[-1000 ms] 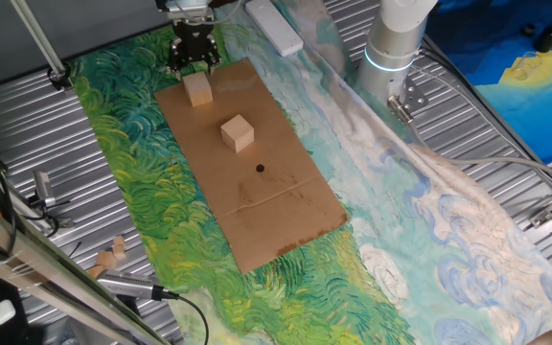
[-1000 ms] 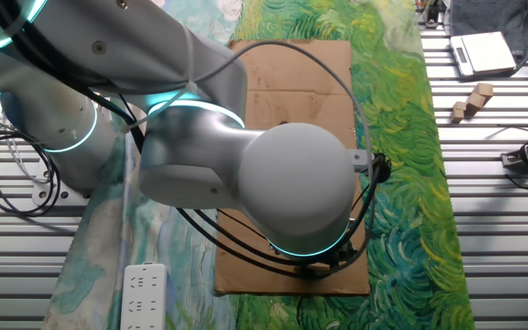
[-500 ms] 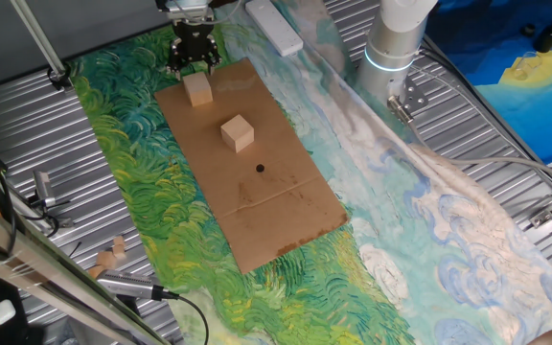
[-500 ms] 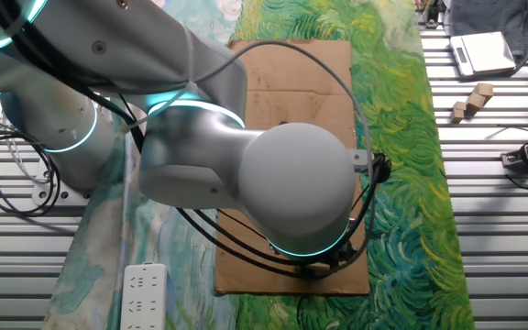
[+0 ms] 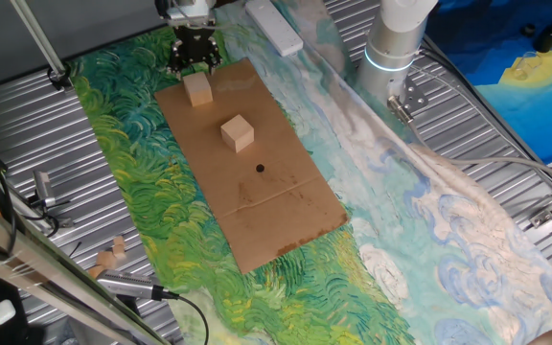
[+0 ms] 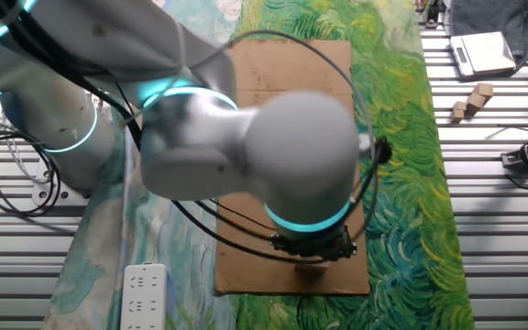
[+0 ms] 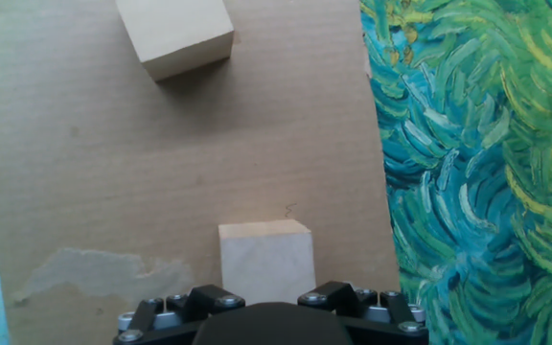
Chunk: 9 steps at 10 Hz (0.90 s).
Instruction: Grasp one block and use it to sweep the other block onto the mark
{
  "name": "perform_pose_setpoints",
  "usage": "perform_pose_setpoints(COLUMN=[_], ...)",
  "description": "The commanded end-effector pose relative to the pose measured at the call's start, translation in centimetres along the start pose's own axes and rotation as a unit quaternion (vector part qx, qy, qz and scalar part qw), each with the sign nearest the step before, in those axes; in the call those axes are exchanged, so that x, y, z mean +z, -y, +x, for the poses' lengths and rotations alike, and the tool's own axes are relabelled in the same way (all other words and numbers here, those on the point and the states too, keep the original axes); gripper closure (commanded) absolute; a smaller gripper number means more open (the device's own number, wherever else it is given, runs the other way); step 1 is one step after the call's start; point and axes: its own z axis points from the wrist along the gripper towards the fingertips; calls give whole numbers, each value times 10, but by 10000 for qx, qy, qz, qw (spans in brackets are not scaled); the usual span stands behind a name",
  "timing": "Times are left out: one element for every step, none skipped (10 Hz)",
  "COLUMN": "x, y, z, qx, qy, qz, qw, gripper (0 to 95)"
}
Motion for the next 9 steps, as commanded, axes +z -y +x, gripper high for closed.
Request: perform_pose_setpoints(x=[17,22,24,25,27,28,28,29,29], y=[6,7,7,7,7,8,8,8,8], z=[5,6,7,7,8,8,8,7,6], qx=[-109,-99,-77,-61,-40,-8,-2,-14,-20], qy=[58,115,146,131,135,140,143,149,164], qz=[14,14,12,13,19,18,17,20,18], qw=[9999,9999,9999,9999,9999,9999,9999,9999,9999], gripper=[190,190,190,190,190,190,190,190,190])
